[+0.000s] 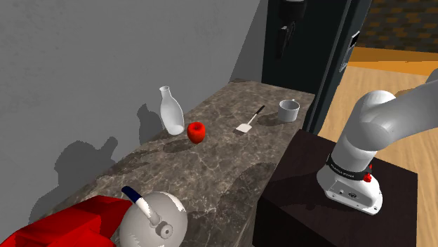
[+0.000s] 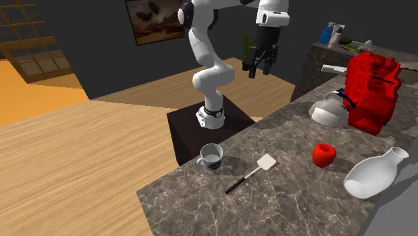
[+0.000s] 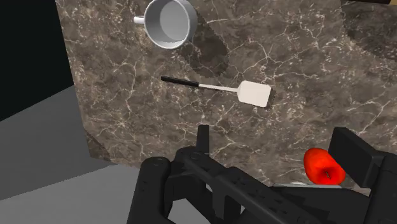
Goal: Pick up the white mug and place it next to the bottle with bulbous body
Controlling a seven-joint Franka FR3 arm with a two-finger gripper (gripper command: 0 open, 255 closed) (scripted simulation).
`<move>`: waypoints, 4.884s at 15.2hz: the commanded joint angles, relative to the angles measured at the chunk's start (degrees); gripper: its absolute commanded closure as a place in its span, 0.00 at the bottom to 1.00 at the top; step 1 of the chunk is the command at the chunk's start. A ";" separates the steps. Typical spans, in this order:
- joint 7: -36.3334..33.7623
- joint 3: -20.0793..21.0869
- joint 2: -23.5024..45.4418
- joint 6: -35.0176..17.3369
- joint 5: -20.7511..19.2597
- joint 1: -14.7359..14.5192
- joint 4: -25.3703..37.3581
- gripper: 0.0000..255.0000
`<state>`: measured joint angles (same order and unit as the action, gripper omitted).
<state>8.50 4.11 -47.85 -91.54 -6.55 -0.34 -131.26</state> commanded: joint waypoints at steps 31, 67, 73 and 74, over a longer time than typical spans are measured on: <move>10.29 -23.79 19.68 -51.65 -9.78 9.51 -34.78 0.00; 10.64 -22.31 13.00 -41.24 -8.58 9.35 -30.97 1.00; 10.83 -21.33 9.78 -35.16 -7.75 9.17 -28.10 1.00; 10.86 -21.17 9.33 -34.19 -7.61 9.13 -27.57 1.00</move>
<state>19.32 -17.28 -37.68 -127.00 -14.28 8.76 -159.26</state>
